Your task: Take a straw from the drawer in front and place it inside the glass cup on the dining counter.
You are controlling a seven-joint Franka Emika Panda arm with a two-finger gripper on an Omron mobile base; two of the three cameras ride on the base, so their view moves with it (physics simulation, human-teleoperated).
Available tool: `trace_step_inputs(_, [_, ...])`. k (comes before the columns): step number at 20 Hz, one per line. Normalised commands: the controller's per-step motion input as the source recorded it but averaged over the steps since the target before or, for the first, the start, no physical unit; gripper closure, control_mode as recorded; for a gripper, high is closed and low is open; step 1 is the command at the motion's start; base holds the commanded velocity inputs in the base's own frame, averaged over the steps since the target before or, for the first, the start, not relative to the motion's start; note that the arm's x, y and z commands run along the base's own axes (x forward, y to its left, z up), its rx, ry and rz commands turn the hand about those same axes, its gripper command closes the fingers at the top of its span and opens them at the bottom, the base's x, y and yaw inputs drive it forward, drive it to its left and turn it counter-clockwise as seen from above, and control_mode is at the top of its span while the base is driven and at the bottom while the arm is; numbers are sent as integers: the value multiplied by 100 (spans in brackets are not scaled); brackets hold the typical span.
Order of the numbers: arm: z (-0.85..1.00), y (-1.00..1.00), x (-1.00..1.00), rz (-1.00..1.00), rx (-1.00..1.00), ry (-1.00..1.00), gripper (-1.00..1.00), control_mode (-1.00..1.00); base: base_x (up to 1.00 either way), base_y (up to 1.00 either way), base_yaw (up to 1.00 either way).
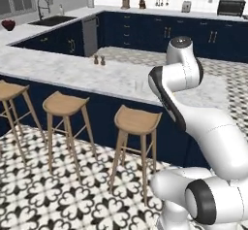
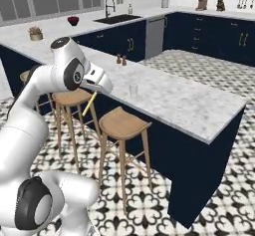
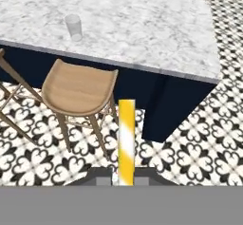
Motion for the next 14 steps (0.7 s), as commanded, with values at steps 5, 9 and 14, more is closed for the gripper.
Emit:
trace_step_inputs(5, [0,0,0,0,0,0,100,100,26,100,-52])
trace_step_inputs(9, [0,0,0,0,0,0,100,100,33,100,-48])
trace_step_inputs(14, [0,0,0,0,0,0,100,100,49,90,-41])
